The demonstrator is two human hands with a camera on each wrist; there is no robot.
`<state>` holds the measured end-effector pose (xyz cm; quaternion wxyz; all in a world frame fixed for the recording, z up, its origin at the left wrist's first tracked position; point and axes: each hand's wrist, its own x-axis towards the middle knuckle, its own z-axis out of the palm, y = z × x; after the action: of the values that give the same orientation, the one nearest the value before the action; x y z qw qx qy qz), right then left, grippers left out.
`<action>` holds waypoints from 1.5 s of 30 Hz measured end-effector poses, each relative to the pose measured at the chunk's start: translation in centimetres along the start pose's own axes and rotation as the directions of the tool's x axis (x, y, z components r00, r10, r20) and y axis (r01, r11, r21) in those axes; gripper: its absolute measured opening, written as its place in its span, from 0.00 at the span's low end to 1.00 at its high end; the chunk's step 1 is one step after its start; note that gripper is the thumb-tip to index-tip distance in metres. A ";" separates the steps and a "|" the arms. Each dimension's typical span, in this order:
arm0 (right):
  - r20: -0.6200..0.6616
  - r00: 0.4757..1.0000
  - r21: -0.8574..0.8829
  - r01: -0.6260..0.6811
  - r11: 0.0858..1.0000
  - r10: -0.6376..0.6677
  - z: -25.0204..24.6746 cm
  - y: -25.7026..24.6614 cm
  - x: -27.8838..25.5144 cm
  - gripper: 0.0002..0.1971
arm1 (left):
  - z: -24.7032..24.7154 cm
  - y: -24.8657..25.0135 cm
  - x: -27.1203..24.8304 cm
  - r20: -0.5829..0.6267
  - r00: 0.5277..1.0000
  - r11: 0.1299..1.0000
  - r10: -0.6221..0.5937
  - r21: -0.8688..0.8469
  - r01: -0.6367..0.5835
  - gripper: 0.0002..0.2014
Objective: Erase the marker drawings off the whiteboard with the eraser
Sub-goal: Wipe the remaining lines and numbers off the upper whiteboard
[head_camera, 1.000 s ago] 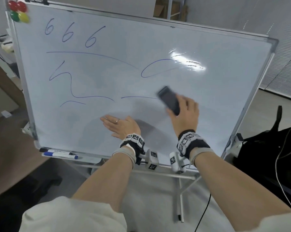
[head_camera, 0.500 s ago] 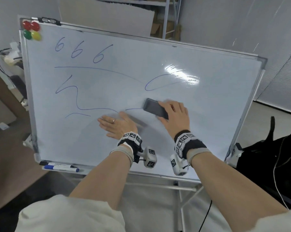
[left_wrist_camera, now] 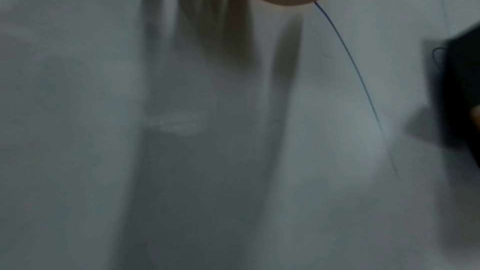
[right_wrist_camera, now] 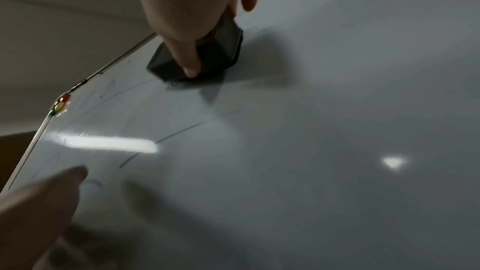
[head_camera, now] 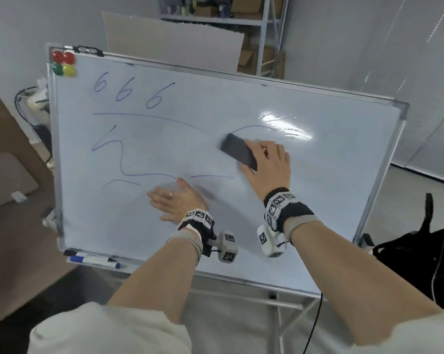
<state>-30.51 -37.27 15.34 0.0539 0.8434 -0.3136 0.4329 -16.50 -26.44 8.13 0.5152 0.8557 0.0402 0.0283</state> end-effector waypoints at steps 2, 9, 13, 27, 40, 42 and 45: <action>-0.112 0.959 0.054 -0.257 0.965 0.261 -0.6 1.3 1.3 0.28 | 0.1 0.2 0.0 0.023 1.000 1.000 -0.016 -0.012 0.016 0.50; -0.003 0.991 0.064 -0.134 0.989 0.134 0.1 0.6 2.3 0.29 | 0.9 0.3 0.4 0.052 0.994 0.992 -0.097 -0.078 0.101 0.35; 0.023 0.994 0.067 -0.112 0.991 0.110 0.6 0.6 2.1 0.28 | 1.1 0.0 1.2 0.011 0.995 0.991 -0.095 -0.094 0.096 0.34; -0.106 0.921 0.140 -0.360 0.922 0.376 3.3 -4.7 5.1 0.30 | -1.9 -2.0 8.0 -0.039 0.999 0.993 0.029 -0.115 -0.034 0.32; -0.191 0.833 0.096 -0.511 0.854 0.520 4.6 -6.4 0.1 0.30 | -3.2 -4.6 10.3 0.006 0.984 0.979 0.177 -0.107 -0.175 0.30; -0.232 0.782 0.107 -0.571 0.814 0.579 4.5 -6.1 -0.3 0.31 | -3.4 -4.7 10.1 0.014 0.988 0.981 0.155 -0.118 -0.152 0.30; -0.060 0.901 0.116 -0.421 0.900 0.429 5.2 -8.2 -1.9 0.29 | -3.3 -4.9 10.2 0.018 0.986 0.976 0.167 -0.148 -0.162 0.31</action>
<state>-22.98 -31.68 12.12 -0.0710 0.7372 -0.4655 0.4847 -6.87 -20.22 5.41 0.5728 0.8164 -0.0406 0.0608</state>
